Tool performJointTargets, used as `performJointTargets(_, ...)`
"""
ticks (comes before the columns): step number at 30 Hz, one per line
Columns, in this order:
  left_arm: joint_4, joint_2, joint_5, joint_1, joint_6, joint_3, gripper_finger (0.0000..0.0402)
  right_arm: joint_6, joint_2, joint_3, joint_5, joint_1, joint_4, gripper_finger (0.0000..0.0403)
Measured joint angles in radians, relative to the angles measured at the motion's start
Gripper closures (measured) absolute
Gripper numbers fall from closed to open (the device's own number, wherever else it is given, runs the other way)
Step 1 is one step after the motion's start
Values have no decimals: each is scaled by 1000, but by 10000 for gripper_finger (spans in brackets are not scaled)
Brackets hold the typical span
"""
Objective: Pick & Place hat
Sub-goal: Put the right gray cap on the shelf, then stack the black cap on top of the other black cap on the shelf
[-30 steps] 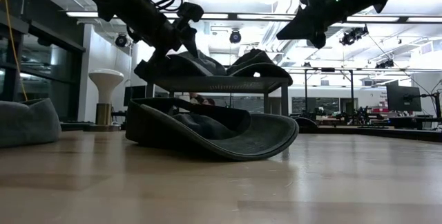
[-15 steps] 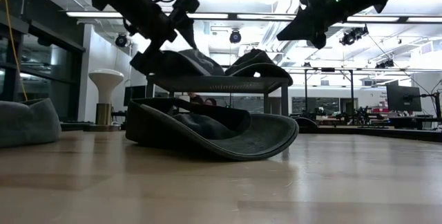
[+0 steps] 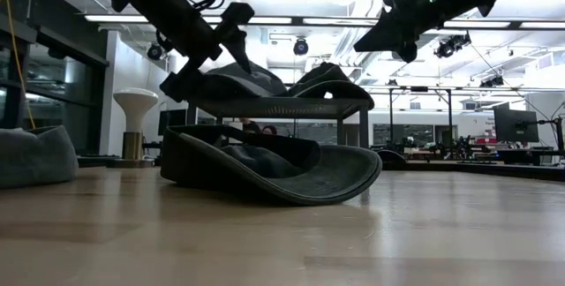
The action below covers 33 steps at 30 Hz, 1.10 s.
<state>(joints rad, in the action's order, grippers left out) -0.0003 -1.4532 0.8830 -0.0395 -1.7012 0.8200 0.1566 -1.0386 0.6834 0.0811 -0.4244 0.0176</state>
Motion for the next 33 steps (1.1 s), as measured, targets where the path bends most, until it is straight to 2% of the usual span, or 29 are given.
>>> performJointTargets(18,-11,0,-120,0,-6,0,172,0,0,0,-5,0,-19,403)
performJointTargets(33,-67,15,-115,-34,22,0,172,0,0,0,-3,0,-39,403)
